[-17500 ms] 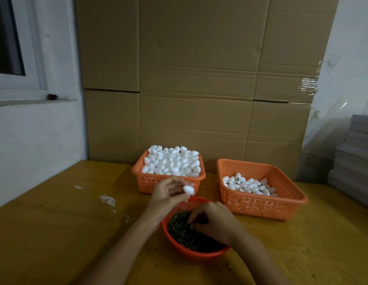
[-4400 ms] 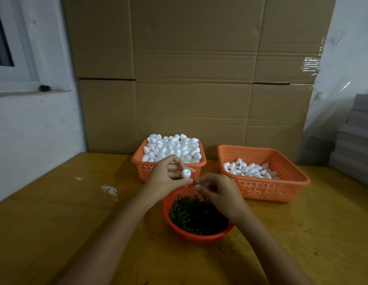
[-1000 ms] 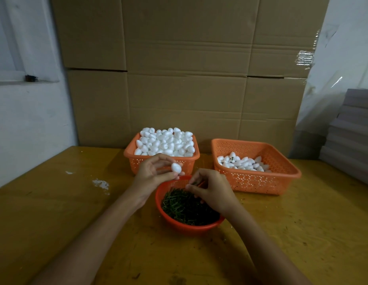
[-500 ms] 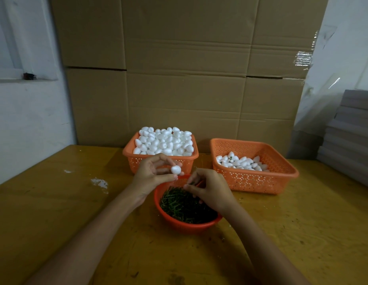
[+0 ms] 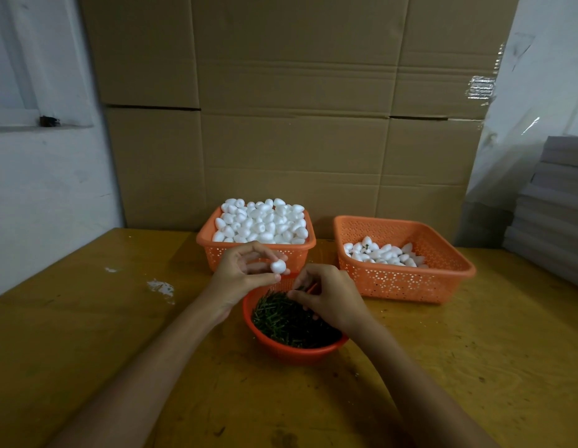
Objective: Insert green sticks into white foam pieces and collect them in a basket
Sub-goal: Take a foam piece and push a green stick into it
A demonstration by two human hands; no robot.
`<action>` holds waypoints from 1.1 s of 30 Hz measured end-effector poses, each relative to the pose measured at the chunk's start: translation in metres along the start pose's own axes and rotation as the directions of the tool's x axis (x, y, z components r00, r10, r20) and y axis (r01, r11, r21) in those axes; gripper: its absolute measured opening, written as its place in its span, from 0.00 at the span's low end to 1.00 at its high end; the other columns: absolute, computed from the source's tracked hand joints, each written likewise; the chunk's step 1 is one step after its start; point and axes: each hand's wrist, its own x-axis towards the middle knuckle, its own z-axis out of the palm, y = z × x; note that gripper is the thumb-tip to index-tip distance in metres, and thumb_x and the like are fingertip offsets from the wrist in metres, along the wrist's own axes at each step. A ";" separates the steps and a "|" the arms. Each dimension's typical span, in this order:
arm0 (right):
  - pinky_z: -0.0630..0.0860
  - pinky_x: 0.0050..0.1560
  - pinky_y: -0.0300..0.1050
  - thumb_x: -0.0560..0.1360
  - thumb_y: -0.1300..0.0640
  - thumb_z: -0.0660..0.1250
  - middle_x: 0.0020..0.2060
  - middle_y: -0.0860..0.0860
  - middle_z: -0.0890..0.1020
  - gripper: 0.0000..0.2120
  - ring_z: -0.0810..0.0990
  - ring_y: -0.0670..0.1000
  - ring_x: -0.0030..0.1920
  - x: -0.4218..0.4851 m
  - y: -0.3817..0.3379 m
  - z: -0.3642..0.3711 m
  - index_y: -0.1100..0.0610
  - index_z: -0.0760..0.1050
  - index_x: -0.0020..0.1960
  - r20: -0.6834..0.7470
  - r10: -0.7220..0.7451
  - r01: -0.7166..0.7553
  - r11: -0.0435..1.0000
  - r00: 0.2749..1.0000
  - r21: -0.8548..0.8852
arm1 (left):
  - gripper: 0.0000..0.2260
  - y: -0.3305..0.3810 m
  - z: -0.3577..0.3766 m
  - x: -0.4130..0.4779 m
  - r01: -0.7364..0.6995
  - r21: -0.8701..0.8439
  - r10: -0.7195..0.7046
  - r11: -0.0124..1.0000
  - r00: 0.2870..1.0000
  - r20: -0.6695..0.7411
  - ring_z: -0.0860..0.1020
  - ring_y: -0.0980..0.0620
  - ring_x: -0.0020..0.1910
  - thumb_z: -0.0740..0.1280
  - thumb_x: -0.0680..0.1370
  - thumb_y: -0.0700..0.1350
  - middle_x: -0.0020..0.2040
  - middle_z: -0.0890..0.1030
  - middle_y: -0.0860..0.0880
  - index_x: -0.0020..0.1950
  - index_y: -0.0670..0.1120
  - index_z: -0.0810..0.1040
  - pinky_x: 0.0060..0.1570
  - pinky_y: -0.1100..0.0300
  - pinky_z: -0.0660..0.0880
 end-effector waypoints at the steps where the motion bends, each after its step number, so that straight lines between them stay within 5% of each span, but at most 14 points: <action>1: 0.84 0.36 0.48 0.77 0.54 0.78 0.41 0.46 0.84 0.06 0.83 0.44 0.34 0.001 0.000 0.001 0.53 0.81 0.47 0.001 0.003 -0.003 1.000 1.000 -0.001 | 0.12 0.000 0.000 0.000 0.001 0.000 -0.001 1.000 1.000 -0.001 0.87 0.38 0.54 0.77 0.72 0.29 0.58 0.87 0.41 0.49 0.44 0.83 0.55 0.52 0.84; 9: 0.84 0.42 0.55 0.76 0.54 0.78 0.43 0.47 0.85 0.06 0.84 0.47 0.38 0.005 -0.004 0.004 0.53 0.82 0.48 0.018 0.009 -0.009 1.000 1.000 -0.014 | 0.13 -0.001 -0.004 0.000 -0.012 0.018 0.012 1.000 1.000 -0.009 0.87 0.39 0.54 0.77 0.72 0.29 0.57 0.87 0.42 0.48 0.45 0.84 0.52 0.54 0.84; 33: 0.82 0.43 0.42 0.75 0.51 0.78 0.42 0.44 0.86 0.04 0.80 0.38 0.36 0.004 -0.003 0.003 0.51 0.85 0.47 0.027 -0.008 0.009 1.000 1.000 -0.019 | 0.14 -0.004 -0.005 0.001 -0.034 0.066 0.035 0.997 0.999 -0.014 0.86 0.46 0.60 0.80 0.70 0.31 0.58 0.87 0.46 0.48 0.48 0.88 0.55 0.58 0.83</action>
